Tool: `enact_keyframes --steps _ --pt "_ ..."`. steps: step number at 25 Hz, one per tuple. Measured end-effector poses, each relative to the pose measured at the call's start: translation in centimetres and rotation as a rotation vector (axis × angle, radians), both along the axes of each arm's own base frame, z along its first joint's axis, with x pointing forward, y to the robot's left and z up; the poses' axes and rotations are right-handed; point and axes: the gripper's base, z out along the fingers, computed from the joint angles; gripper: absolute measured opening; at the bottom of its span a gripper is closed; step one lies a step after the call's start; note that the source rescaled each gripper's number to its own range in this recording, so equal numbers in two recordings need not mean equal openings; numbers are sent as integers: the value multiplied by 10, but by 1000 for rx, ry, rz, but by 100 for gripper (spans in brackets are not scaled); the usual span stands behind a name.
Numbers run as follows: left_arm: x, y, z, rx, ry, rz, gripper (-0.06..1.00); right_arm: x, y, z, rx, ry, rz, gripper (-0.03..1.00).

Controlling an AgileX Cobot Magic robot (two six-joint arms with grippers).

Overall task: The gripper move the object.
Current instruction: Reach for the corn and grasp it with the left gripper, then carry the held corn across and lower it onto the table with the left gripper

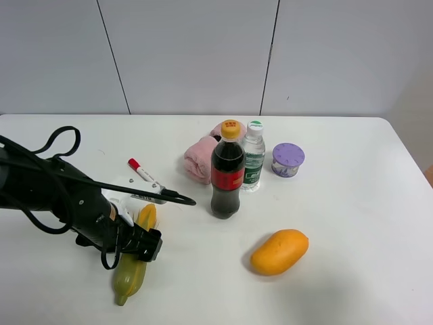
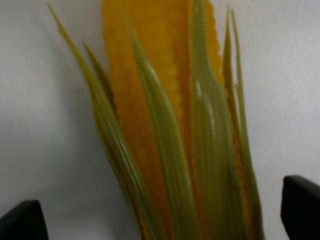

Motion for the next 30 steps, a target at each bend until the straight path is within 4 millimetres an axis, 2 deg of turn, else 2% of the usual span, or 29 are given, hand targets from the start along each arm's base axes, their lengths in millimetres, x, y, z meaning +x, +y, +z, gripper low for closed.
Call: enact_keyframes --steps 5,10,15,17,19,21,26,28,30 --pt "0 0 0 2 4 0 92 0 0 0 0 0 0 100" --pt "-1 0 0 4 6 0 71 0 0 0 0 0 0 100" --pt "-1 0 0 4 6 0 59 0 0 0 0 0 0 100" --pt "-1 0 0 4 6 0 47 0 0 0 0 0 0 100" --pt "-1 0 0 4 6 0 26 0 0 0 0 0 0 100" --pt "-1 0 0 4 6 -1 0 0 0 0 0 0 0 100" --pt "1 -1 4 13 -3 -48 0 0 0 0 0 0 0 100" --pt "5 -4 16 13 -19 -79 0 0 0 0 0 0 0 100" --pt "10 -7 36 7 -49 -105 0 0 0 0 0 0 0 100"
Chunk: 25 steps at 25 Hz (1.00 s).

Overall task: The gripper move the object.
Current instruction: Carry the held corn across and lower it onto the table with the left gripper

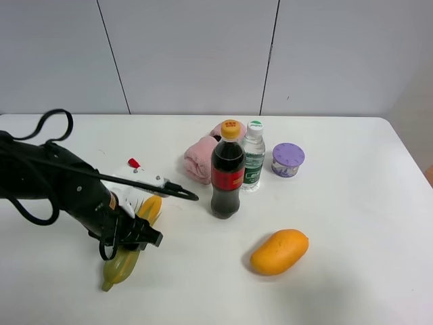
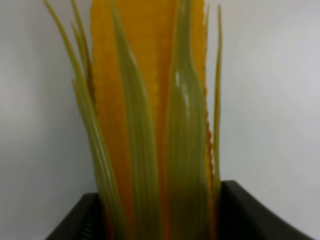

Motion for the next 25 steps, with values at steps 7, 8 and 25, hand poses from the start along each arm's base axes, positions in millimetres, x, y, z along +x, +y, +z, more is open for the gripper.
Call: enact_keyframes --steps 7,8,25 --pt "16 -4 110 5 -162 -62 0 0 0 0 0 0 0 100" --pt "18 -2 130 14 -202 -67 0 0 0 0 0 0 0 100" --pt "45 -56 288 -156 -458 -282 0 0 0 0 0 0 0 100"
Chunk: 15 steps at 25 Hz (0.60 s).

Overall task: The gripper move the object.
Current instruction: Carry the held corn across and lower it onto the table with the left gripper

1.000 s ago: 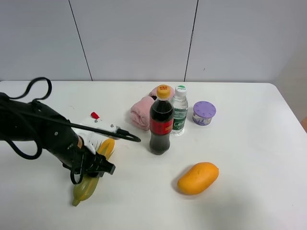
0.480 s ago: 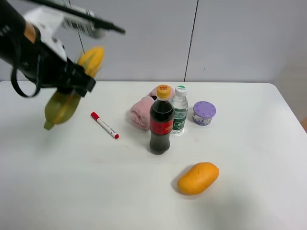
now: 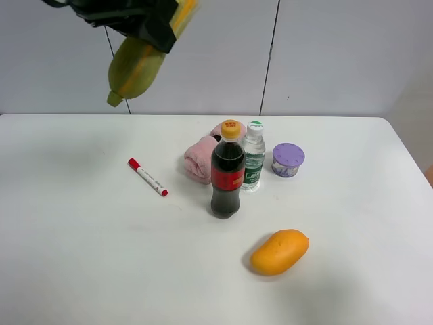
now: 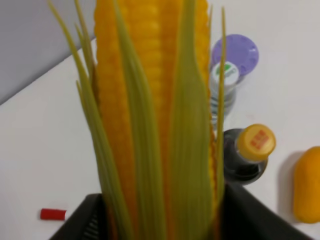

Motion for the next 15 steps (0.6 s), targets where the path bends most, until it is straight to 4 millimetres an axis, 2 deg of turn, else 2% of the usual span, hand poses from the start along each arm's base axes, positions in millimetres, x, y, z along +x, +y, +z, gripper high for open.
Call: enact_keyframes --steps 7,12,15 --pt "-3 -83 -7 11 -27 -168 0 0 0 0 0 0 0 100" --pt "-8 -141 -33 32 -16 -262 0 0 0 0 0 0 0 100" --pt "-18 -169 -42 28 -26 -323 0 0 0 0 0 0 0 100"
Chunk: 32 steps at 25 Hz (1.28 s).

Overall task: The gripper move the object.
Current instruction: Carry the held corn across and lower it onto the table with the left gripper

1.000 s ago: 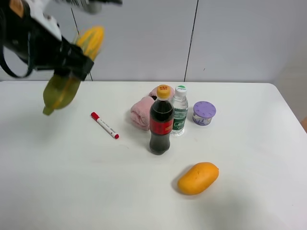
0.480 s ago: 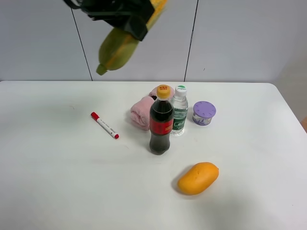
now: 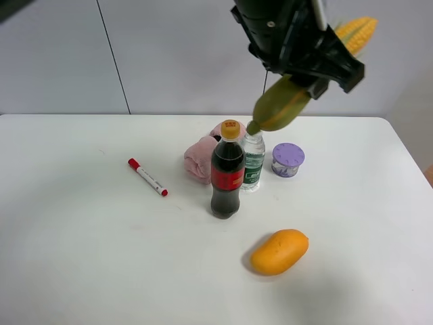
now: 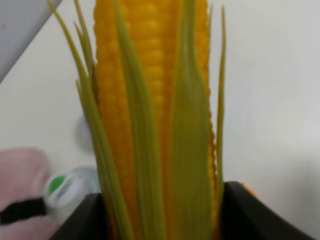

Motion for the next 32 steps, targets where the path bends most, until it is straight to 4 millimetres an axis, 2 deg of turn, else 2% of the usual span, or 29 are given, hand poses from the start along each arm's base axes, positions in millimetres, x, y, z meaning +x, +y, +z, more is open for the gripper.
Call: enact_keyframes --steps 6,15,18,32 --pt "-8 -40 -16 -80 -51 -68 0 0 0 0 0 0 0 100" --pt "10 -76 -69 -113 -87 -96 0 0 0 0 0 0 0 100" --pt "13 -83 -86 -94 -96 -112 0 0 0 0 0 0 0 100" --pt "26 -107 -189 94 -81 -212 0 0 0 0 0 0 0 100"
